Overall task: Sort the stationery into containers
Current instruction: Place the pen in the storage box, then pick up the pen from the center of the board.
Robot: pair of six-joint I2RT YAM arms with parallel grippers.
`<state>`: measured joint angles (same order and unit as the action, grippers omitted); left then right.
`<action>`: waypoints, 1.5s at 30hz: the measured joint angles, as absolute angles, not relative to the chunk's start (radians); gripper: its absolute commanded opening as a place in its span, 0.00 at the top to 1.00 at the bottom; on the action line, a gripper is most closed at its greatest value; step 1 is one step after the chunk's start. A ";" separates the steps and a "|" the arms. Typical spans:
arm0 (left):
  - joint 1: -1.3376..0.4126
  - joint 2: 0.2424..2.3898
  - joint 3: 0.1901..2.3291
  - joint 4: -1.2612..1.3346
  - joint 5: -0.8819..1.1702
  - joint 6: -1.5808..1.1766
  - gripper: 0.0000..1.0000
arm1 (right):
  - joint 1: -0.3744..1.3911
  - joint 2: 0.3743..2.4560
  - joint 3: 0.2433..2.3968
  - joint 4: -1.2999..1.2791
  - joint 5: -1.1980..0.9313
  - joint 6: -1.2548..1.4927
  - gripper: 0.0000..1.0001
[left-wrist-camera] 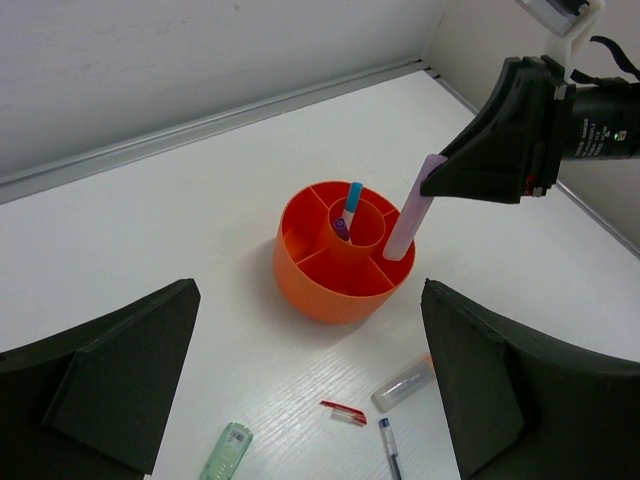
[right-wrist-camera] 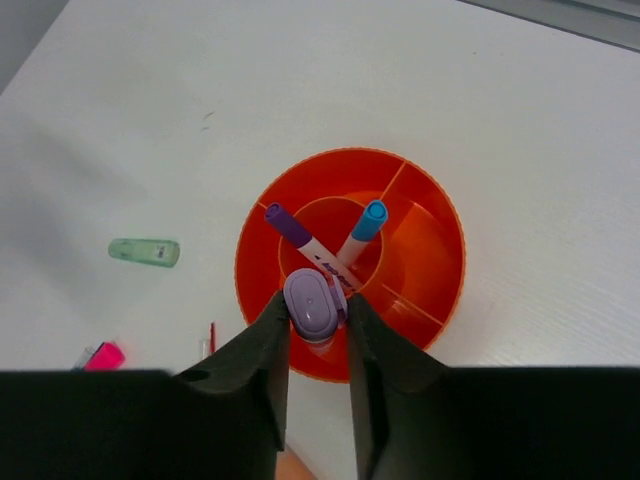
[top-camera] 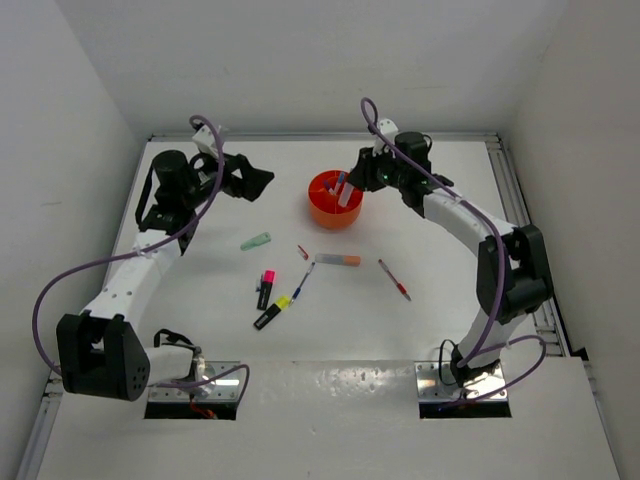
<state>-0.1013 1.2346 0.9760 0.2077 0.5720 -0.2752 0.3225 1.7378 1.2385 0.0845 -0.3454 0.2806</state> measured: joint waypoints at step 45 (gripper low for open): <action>-0.674 1.982 1.288 -0.268 0.484 0.694 0.48 | 0.041 1.240 1.055 -0.390 -0.447 0.212 0.50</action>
